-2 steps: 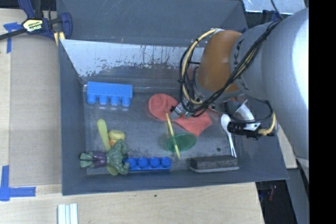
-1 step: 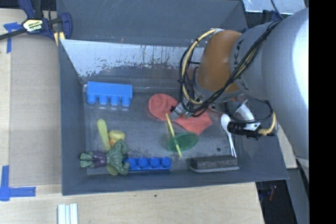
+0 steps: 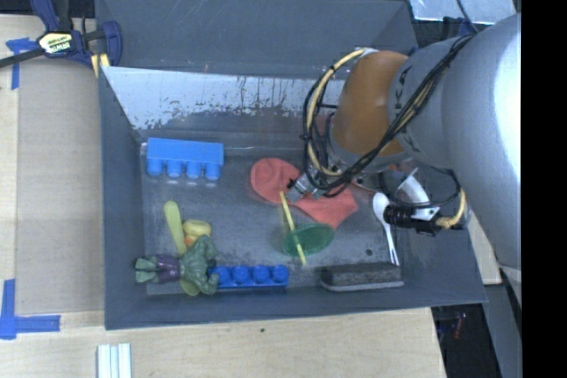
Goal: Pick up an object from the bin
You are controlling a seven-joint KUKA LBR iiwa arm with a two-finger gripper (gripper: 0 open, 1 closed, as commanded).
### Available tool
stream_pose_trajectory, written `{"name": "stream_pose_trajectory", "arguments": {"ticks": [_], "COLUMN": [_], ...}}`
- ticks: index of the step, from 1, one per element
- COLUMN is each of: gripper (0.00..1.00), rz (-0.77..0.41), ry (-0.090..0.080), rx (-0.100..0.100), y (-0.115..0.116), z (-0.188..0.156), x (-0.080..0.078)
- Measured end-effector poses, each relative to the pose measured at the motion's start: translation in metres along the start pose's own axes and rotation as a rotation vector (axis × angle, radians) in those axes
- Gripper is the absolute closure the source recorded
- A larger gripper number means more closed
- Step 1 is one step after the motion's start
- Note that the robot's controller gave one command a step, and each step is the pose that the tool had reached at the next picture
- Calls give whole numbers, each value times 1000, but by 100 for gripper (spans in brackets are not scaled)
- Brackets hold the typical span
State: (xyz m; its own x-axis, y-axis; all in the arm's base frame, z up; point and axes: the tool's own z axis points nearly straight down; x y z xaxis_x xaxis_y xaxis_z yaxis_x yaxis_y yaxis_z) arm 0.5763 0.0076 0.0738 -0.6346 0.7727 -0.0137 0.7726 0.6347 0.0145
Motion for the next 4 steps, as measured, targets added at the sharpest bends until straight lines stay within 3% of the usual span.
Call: {"name": "stream_pose_trajectory", "arguments": {"ticks": [4], "gripper": [100], "rz": [-2], "ry": [0], "rx": [0], "y": [0], "z": [0], "x": [0]}}
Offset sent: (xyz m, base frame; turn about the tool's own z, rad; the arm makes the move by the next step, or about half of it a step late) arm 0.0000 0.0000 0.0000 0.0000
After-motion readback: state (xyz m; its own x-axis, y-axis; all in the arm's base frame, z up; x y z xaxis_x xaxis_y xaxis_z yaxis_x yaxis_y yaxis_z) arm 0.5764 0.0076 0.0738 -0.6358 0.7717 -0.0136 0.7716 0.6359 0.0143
